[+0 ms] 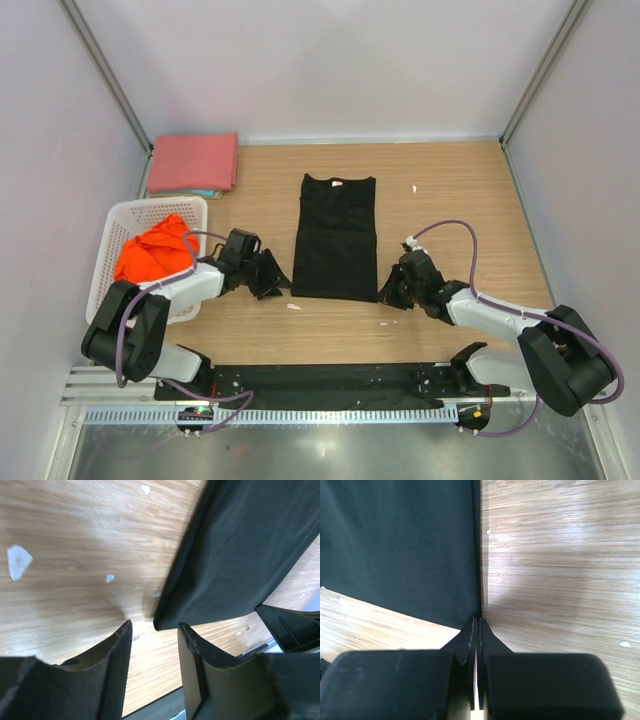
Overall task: Fold and stack the t-shirts
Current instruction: Fold the tshirt
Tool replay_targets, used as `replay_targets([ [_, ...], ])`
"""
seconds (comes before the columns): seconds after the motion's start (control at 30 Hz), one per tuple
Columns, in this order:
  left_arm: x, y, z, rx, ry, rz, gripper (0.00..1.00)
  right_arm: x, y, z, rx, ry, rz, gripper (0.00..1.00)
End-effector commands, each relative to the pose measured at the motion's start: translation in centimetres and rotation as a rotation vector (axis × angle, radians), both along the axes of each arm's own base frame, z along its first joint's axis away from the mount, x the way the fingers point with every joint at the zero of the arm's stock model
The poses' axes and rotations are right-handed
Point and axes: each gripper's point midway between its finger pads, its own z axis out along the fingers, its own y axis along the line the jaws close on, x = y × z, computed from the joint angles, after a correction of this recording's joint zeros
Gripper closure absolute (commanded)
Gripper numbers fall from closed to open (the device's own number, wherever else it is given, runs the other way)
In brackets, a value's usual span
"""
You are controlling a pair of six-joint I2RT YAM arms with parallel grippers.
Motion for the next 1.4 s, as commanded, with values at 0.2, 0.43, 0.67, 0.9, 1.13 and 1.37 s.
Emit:
replay_targets([
  [0.2, -0.8, -1.9, -0.5, 0.003, -0.009, -0.007, 0.57, 0.3, 0.8, 0.7, 0.014, -0.024, 0.004, 0.99],
  [0.43, -1.5, -1.5, -1.8, 0.070, 0.005, 0.002, 0.64, 0.0, 0.5, 0.7, 0.008, -0.026, -0.003, 0.99],
  [0.67, -1.9, -0.5, -2.2, 0.131, 0.008, 0.008, 0.67, -0.2, 0.2, 0.6, -0.001, -0.026, -0.006, 0.99],
  [0.9, -1.8, 0.2, -1.7, 0.161, -0.017, 0.017, 0.64, -0.6, 0.0, 0.4, -0.006, -0.018, -0.007, 0.99],
  [1.13, -1.6, -0.1, -1.8, 0.150, -0.018, 0.019, 0.64, -0.6, 0.0, 0.6, -0.002, -0.023, -0.009, 0.99],
  [1.37, -1.4, -0.8, -1.3, 0.124, -0.031, 0.007, 0.93, -0.9, 0.0, 0.6, 0.000, -0.008, -0.008, 0.99],
])
